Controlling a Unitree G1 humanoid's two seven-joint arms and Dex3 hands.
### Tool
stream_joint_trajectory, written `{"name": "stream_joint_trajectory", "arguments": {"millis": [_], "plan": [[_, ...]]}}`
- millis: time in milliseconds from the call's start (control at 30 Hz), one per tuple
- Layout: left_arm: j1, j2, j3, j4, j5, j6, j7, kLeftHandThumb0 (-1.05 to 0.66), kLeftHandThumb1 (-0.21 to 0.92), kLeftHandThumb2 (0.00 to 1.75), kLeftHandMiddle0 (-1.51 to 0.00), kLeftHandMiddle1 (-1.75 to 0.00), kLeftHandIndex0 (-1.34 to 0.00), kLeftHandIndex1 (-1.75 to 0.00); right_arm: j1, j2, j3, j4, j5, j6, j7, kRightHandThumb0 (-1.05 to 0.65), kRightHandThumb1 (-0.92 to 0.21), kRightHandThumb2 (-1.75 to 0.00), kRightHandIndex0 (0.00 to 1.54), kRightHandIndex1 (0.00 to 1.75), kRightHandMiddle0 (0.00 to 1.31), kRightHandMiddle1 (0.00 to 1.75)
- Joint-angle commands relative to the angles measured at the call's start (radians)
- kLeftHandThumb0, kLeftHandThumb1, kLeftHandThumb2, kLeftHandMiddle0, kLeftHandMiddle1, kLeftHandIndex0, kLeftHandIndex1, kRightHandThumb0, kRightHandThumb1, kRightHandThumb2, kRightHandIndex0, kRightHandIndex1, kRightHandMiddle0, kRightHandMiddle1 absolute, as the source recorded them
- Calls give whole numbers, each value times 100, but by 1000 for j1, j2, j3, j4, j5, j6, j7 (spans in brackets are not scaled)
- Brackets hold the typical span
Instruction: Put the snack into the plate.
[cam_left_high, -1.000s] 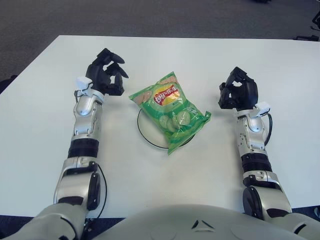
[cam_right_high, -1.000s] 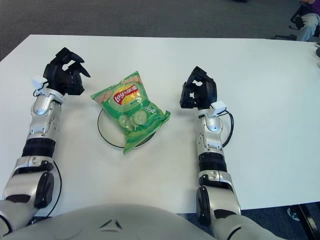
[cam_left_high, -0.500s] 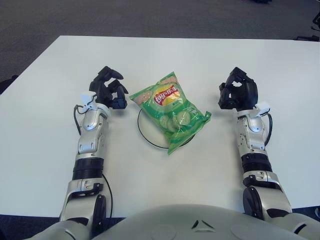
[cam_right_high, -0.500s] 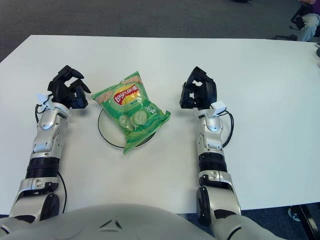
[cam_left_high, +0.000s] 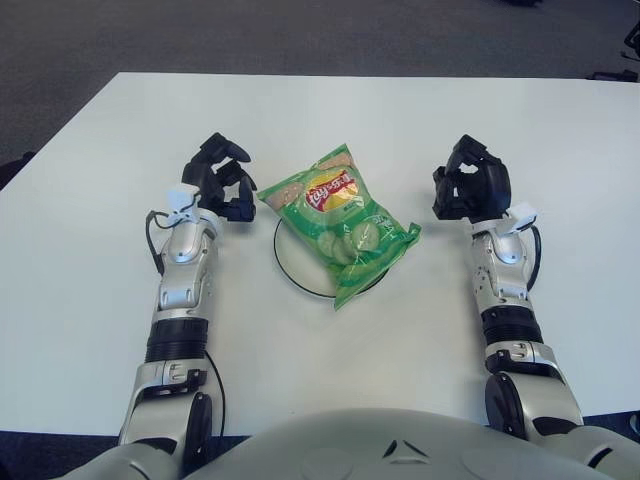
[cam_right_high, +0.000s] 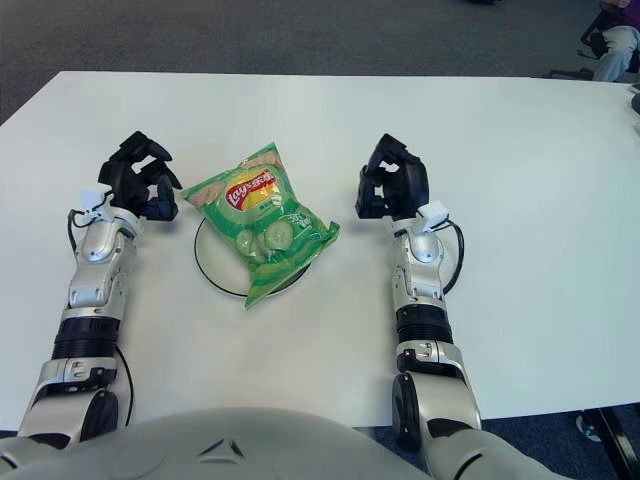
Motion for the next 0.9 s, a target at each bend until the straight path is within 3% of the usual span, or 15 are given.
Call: {"name": "stream_joint_trajectory", "arguments": {"millis": [0,300,867], "plan": [[72,-32,-2,56,18,-20,24,-1,-6,175,-88,-175,-68,-175,157,46,-2,118,18,13,5,-55,-16,-151,136,175,75,175],[80,-49,-5,81,20,-43,27,-1,-6,175,-88,-175,-68,-175,151,33,4,133,-1,12,11,-54,-18,-149,136,175,73,175],[101,-75,-23,164,31,-176,28,-1,-7,175,-89,-175,-70,-173,139,16,14,167,0,8,29,-51,-25,-140,138,175,67,175]]}}
